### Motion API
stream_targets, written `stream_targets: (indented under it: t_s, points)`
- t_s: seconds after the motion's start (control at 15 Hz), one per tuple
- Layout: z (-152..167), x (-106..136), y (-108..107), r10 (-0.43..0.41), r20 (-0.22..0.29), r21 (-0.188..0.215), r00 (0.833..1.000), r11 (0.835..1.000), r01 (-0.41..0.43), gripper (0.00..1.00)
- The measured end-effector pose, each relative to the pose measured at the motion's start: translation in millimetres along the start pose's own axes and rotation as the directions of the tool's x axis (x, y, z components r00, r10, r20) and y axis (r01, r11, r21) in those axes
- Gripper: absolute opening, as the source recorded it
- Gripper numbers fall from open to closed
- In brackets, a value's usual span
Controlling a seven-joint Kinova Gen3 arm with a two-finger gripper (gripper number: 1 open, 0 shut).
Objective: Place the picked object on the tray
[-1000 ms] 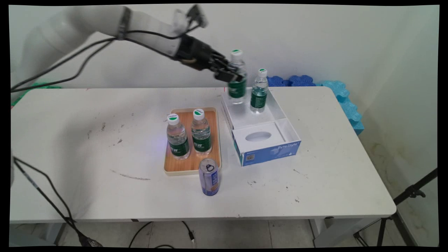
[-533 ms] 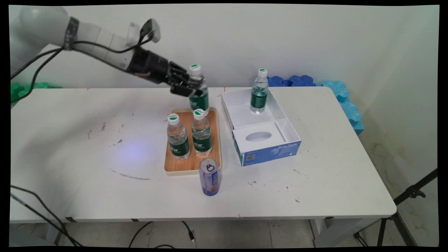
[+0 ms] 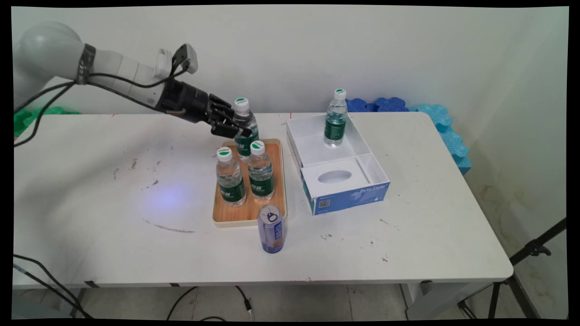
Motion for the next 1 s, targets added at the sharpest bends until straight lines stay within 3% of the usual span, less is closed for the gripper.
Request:
stream_targets:
  t_s: [1.0]
  points:
    - [46, -17, 2, 0.009, 0.000, -0.016, 1.000, 1.000, -0.009, 0.00]
